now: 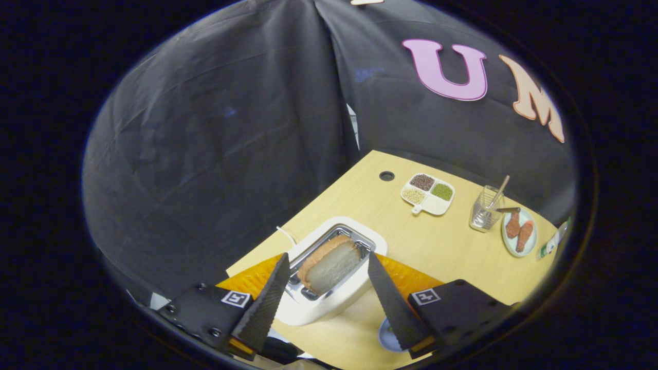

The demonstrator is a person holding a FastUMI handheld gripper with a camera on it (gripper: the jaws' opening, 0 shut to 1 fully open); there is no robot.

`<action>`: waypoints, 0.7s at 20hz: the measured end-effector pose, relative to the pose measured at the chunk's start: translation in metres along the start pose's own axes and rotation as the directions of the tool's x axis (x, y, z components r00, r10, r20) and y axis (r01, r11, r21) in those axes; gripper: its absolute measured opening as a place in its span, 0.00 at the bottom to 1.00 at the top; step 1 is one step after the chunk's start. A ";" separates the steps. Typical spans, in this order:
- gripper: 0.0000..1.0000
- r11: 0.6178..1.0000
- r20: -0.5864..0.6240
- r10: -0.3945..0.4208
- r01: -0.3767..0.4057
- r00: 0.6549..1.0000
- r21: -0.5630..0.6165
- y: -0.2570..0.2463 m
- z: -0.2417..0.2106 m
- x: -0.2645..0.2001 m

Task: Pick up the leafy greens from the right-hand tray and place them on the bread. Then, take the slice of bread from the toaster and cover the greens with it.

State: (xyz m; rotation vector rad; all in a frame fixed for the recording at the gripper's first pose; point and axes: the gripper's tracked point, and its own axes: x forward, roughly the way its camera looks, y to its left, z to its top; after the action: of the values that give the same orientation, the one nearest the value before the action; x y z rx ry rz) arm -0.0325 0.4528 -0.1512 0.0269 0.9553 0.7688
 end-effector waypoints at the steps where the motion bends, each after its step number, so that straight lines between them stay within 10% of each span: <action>1: 0.97 1.000 -0.001 -0.007 0.007 1.000 0.008 0.001 0.003 0.006; 11: 0.97 0.996 -0.086 -0.057 0.063 0.995 0.061 -0.008 -0.010 0.052; 14: 0.81 0.995 -0.116 -0.058 0.067 0.992 0.075 -0.011 -0.018 0.060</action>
State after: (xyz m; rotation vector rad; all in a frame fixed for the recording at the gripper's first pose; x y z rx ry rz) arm -0.0193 0.4755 -0.2091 0.0217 1.0896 0.6800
